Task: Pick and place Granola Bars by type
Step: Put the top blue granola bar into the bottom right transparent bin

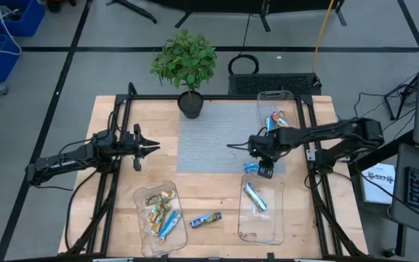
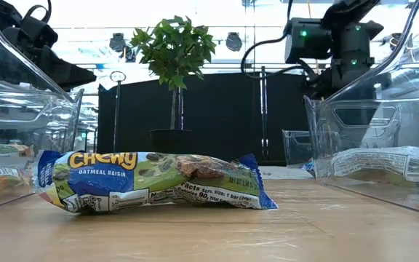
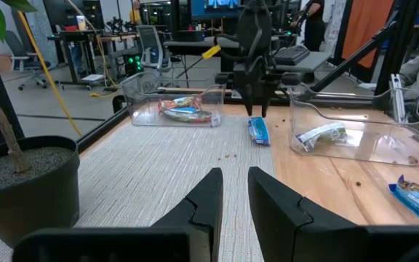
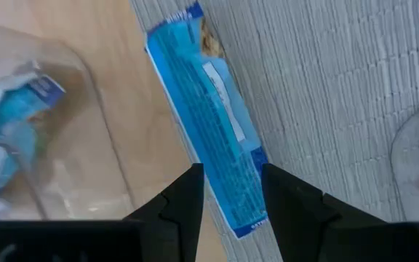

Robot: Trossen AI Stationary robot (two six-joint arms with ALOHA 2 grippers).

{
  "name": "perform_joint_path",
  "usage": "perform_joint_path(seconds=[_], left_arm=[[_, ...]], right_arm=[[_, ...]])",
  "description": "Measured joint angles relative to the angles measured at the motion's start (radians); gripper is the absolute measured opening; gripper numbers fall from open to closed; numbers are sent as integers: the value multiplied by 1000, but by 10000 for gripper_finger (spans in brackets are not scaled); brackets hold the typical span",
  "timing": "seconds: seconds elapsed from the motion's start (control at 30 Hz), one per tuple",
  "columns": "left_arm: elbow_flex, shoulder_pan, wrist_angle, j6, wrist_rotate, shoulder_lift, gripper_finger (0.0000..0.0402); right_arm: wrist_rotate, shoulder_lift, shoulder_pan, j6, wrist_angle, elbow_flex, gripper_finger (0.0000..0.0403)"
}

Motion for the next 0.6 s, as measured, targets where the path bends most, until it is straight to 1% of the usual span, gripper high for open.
perform_joint_path(seconds=[0.23,0.53,0.6], left_arm=[[0,0,0,0,0,0,74],[0,0,0,0,0,0,74],[0,0,0,0,0,0,74]], right_arm=[[16,33,0,4,4,3,131],[-6,35,0,30,8,1,130],[-25,35,0,41,8,1,130]])
